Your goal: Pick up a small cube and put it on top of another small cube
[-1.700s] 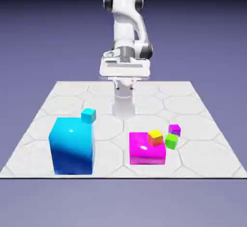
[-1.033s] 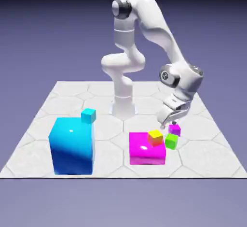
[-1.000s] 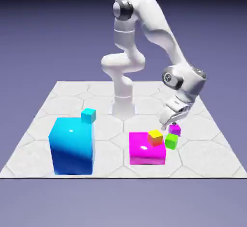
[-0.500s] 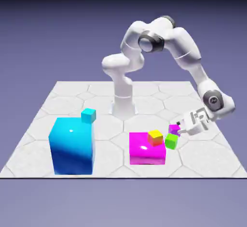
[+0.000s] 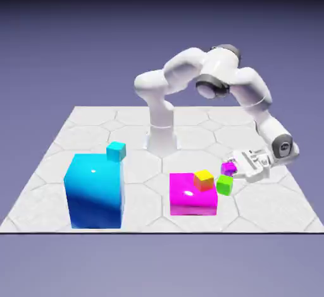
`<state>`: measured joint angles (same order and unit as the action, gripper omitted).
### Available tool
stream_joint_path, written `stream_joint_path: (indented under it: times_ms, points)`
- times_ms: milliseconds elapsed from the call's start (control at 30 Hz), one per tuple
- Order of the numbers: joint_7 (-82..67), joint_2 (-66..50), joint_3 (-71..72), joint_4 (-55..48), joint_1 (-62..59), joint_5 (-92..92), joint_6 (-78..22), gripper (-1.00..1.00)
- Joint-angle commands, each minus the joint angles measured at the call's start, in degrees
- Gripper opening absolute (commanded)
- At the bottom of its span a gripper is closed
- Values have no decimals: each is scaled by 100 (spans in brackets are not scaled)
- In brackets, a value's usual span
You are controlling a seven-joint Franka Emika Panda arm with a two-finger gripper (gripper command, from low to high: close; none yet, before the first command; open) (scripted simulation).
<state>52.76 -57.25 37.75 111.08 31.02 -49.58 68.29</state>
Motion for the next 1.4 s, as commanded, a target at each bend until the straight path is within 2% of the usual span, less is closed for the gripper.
stream_joint_path:
  times_ms: [0,133,1133,1333,1367]
  points:
    - [-57,-1,54,-207,116,79,-163,-100]
    - [-236,231,299,-713,278,468,-508,-100]
    - [-4774,6460,-1636,3321,-3736,-2019,2591,-100]
    - [-4565,6207,-2197,3633,-4208,-3005,3166,-100]
    - [-4565,6207,-2197,3633,-4208,-3005,3166,100]
